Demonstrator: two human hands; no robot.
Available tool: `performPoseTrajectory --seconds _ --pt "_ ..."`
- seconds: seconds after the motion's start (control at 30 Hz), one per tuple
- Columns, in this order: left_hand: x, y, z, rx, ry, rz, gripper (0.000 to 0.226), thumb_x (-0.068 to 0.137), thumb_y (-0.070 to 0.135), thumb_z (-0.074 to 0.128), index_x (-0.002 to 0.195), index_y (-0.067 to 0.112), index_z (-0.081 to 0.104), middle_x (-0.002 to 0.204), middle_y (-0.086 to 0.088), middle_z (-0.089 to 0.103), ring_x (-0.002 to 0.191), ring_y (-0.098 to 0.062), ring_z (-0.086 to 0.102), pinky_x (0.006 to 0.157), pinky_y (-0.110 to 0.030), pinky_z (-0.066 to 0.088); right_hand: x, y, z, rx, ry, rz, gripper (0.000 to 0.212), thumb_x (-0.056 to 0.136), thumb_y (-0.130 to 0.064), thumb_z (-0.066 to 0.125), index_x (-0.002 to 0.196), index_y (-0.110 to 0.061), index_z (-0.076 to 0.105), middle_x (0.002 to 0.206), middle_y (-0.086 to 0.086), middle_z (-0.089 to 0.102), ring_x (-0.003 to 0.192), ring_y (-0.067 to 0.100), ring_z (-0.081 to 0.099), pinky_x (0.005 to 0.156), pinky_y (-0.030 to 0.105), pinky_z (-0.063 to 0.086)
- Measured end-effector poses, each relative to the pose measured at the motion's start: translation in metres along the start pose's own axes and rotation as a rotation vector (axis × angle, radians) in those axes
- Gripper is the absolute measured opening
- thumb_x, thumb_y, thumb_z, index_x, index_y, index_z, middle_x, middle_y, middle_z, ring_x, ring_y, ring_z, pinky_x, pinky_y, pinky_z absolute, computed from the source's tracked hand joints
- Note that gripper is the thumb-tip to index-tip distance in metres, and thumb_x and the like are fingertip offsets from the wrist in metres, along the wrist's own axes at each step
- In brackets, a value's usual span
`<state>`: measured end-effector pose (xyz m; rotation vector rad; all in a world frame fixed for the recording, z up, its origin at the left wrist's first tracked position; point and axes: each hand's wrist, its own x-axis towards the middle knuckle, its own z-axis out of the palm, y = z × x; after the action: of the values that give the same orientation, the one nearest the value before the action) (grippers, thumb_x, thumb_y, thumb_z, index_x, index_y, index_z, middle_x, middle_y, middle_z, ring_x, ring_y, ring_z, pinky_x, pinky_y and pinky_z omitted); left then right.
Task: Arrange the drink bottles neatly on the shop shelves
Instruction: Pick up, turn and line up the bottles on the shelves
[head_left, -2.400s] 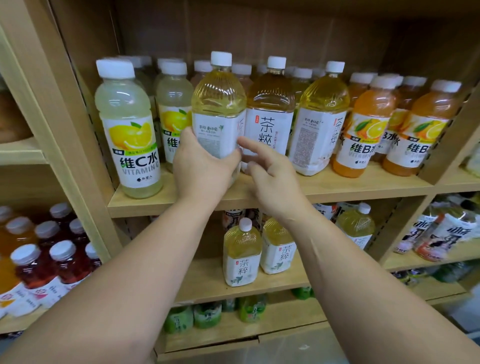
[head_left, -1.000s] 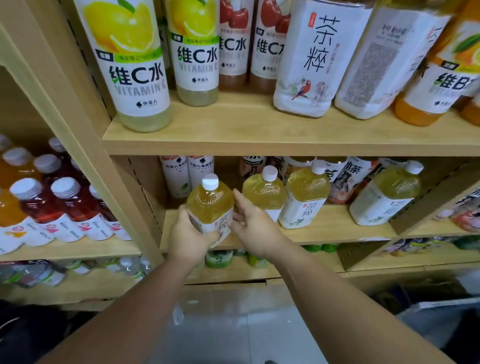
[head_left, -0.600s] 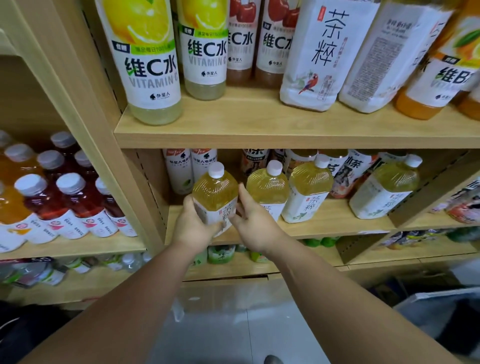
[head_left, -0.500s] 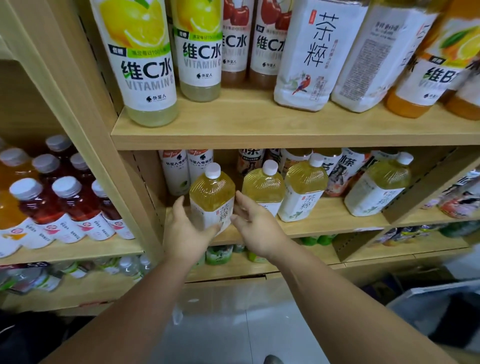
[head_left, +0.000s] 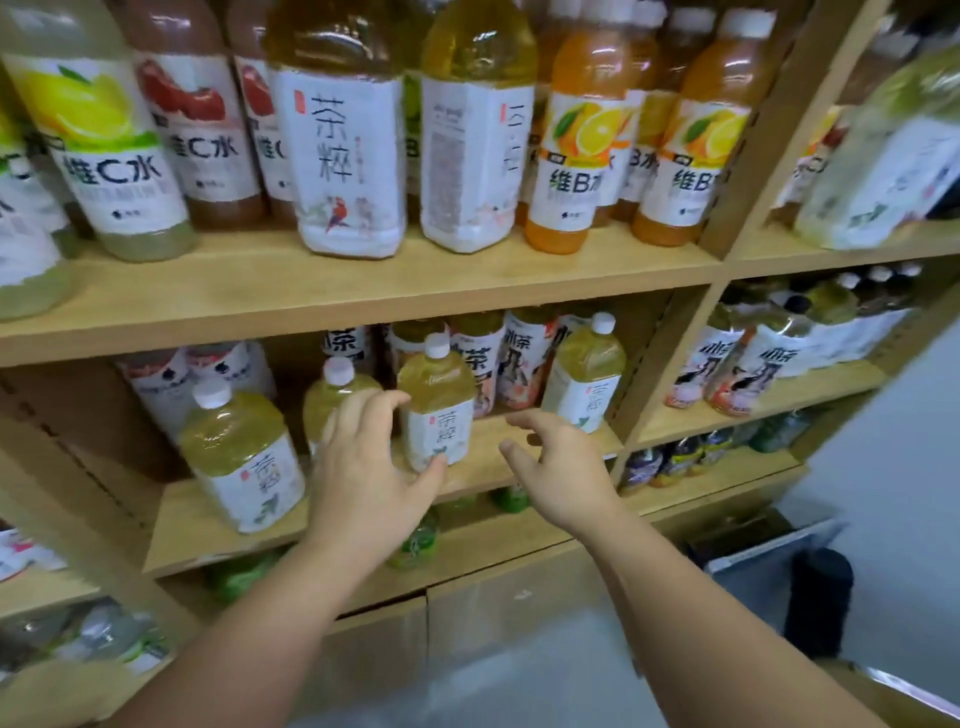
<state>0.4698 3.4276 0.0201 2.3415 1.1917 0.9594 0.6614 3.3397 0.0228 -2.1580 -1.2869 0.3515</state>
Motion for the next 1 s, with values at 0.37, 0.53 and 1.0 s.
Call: performPoseTrajectory --seconds 0.37,0.53,1.0 --pt "0.044 0.239 0.118 0.016 -0.139 0.193 0.067 0.081 0.051 0.075 0.137 0.03 0.044 0.138 0.007 0.04 0.13 -0.019 0.04 0.108 -0.043 0.041 -0.011 0.169 -0.202 -0.024 0.186 0.007 0.039 0.097 -0.038 0.064 0.134 -0.026 0.06 0.13 -0.007 0.061 0.116 0.01 0.058 0.094 0.025 0.047" --pt "0.079 0.316 0.135 0.036 -0.118 0.298 0.068 0.081 0.055 0.073 0.137 0.027 0.046 0.135 0.005 0.044 0.127 -0.021 0.043 0.106 -0.04 0.041 0.006 0.199 -0.279 -0.021 0.278 -0.025 0.043 0.097 -0.039 0.063 0.137 -0.023 0.059 0.135 -0.004 0.058 0.123 0.013 0.055 0.1 0.026 0.044" --pt "0.193 0.399 0.196 -0.163 0.053 0.317 0.061 0.09 0.042 0.068 0.142 0.019 0.045 0.144 0.001 0.042 0.131 -0.018 0.043 0.102 -0.028 0.034 0.116 0.202 -0.371 0.074 0.601 -0.09 0.085 0.084 -0.054 0.073 0.153 -0.031 0.029 0.151 0.0 0.04 0.139 0.019 0.04 0.111 0.036 0.037"
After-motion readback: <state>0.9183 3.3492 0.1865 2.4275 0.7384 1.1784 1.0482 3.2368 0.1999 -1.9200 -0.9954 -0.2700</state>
